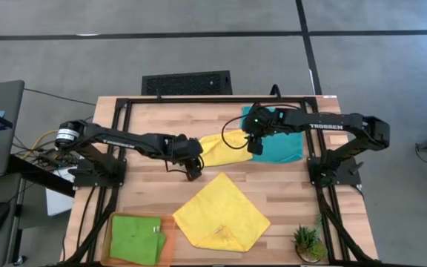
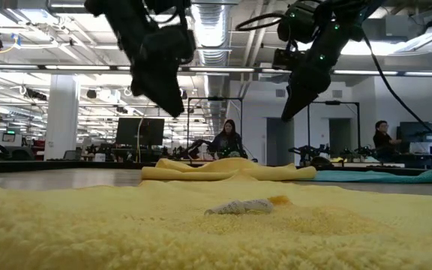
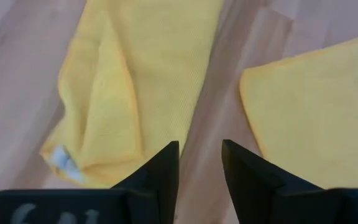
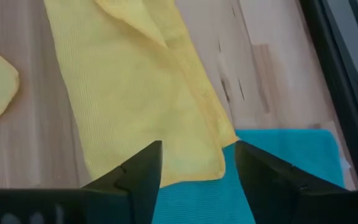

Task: Fold microfiber towels
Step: Fold the top yellow microfiber towel

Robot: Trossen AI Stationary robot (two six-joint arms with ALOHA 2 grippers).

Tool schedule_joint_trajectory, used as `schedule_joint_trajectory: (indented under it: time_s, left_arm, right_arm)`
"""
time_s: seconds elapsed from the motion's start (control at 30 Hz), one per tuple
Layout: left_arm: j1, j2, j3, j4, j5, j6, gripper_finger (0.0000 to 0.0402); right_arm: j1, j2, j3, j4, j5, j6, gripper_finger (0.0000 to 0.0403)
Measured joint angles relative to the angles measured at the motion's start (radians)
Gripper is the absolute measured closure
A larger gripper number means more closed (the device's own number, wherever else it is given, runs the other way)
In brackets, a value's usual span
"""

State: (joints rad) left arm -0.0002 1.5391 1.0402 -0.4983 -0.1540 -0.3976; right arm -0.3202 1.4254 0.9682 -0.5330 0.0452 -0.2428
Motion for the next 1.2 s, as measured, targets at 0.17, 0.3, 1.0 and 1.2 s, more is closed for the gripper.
schedule_joint_trajectory:
  time_s: [0.17, 0.3, 1.0, 1.2]
  left_arm:
    - [-0.002, 0.001, -0.108, 0.101, -0.051, 0.03, 0.029]
    - [-0.008, 0.001, -0.173, 0.163, -0.094, 0.146, 0.029]
    - [0.043, 0.001, -0.341, 0.398, -0.034, 0.131, 0.029]
    - [0.08, 0.001, -0.368, 0.422, -0.015, 0.107, 0.029]
  right_arm:
    - [0.001, 0.0, 0.001, -0.015, -0.003, 0.008, 0.0181]
    - [0.001, 0.0, 0.001, -0.014, -0.003, 0.008, 0.0181]
    - [-0.003, 0.0, 0.001, 0.029, 0.001, 0.044, 0.0181]
    - [-0.003, 0.0, 0.001, 0.055, 0.006, 0.043, 0.0181]
